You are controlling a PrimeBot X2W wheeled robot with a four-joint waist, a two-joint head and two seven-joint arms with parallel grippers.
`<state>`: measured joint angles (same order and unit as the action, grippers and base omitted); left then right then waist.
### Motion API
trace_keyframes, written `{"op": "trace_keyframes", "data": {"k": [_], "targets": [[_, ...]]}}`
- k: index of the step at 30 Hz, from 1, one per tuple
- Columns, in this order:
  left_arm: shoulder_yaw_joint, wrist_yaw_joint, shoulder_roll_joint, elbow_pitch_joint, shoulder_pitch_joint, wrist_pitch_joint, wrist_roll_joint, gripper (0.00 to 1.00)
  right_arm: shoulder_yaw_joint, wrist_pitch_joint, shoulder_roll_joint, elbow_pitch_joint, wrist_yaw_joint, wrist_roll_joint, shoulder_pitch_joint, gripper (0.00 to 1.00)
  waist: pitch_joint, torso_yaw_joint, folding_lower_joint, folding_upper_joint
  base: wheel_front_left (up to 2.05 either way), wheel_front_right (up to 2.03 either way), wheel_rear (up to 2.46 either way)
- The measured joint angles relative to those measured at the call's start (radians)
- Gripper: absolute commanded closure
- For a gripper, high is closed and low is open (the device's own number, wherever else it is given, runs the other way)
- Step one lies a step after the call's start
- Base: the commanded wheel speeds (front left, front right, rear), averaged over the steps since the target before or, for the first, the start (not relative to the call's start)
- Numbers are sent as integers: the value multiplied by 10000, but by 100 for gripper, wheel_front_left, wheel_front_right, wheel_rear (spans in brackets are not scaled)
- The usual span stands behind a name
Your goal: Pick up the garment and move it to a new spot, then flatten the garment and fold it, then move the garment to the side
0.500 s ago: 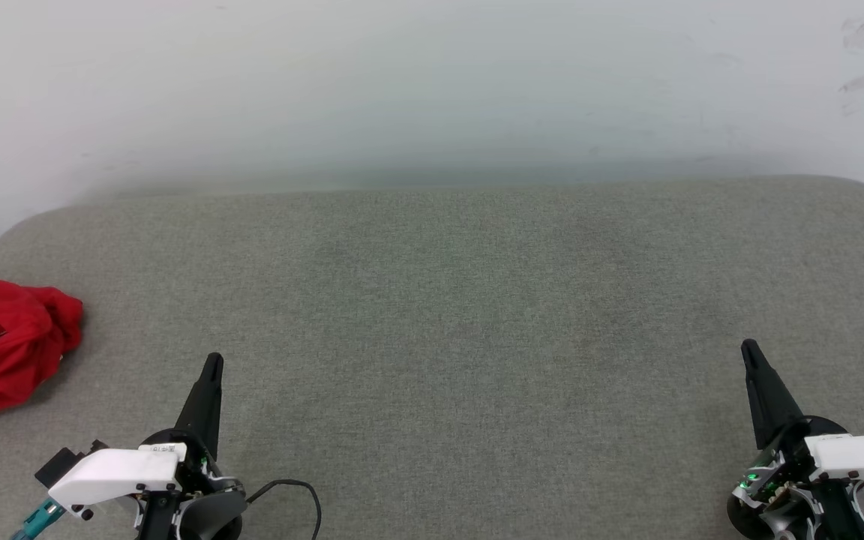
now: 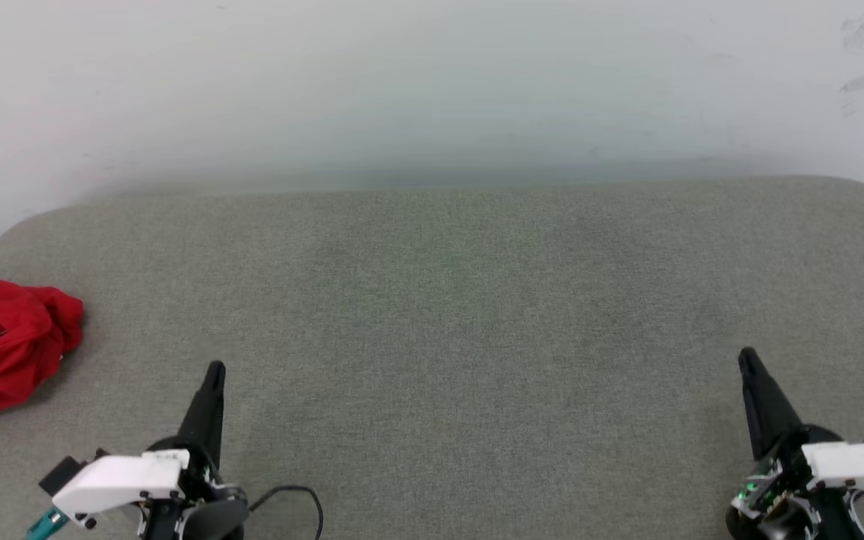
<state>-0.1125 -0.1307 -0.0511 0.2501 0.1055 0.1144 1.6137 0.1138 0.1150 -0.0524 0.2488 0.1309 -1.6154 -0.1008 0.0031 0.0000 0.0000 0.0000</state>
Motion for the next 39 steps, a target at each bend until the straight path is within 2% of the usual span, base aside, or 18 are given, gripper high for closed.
{"op": "trace_keyframes", "data": {"k": [8,14,21,39], "targets": [[82,4,56,347,-476,-161,-58,0,-2,-155,12,395,-17,58,530,0,4,-3,0,0,0,0,0],[50,29,58,96,-487,-466,-744,0,109,-462,13,173,-17,667,595,0,13,-6,0,0,0,0,0],[38,286,56,-445,-488,-782,-2008,0,186,-775,17,-395,-17,1998,650,0,36,-6,0,0,0,0,0],[686,1455,48,-1498,-573,-1492,-6031,0,-65,-1499,17,-1831,-17,6311,906,0,90,27,0,0,0,0,0]]}}
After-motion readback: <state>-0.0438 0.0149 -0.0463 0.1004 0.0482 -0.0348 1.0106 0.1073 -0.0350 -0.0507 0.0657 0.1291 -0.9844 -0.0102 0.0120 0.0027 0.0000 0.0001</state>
